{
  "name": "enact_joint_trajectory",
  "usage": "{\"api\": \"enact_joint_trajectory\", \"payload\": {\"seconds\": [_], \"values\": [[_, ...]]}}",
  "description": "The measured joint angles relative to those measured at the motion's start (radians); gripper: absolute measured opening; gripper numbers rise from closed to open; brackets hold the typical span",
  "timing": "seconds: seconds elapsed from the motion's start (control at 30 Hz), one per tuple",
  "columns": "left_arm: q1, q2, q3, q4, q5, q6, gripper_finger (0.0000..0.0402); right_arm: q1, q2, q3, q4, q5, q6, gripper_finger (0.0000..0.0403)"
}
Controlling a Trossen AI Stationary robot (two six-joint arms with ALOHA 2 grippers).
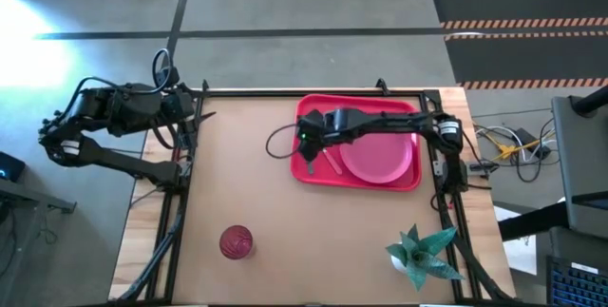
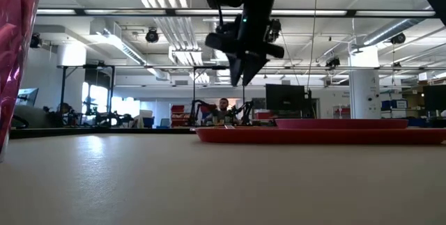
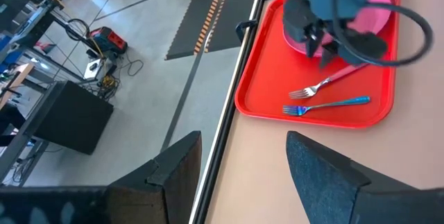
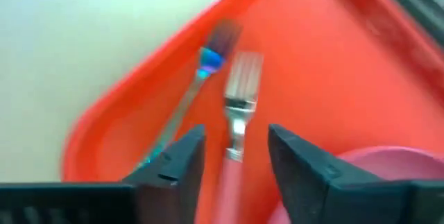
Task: Pick and place plate/cup/fork/spoon on tray
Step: Adjust the red tray
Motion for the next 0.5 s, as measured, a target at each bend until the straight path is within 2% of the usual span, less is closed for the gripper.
{"api": "enact_joint_trajectory", "payload": {"seconds": [0.17,0.37,0.5], "values": [[0.0,0.0,0.0,0.0,0.0,0.0,0.0193,-0.045,-0.001,0.111,-0.269,0.003,-0.032,0.0025],[0.0,0.004,0.0,0.0,0.007,-0.001,0.0193,-0.094,-0.001,0.217,-0.578,0.088,-0.014,0.0009],[0.0,0.019,0.0,0.0,0.036,-0.002,0.0193,-0.116,-0.028,0.227,-0.592,0.097,-0.007,0.0009]]}}
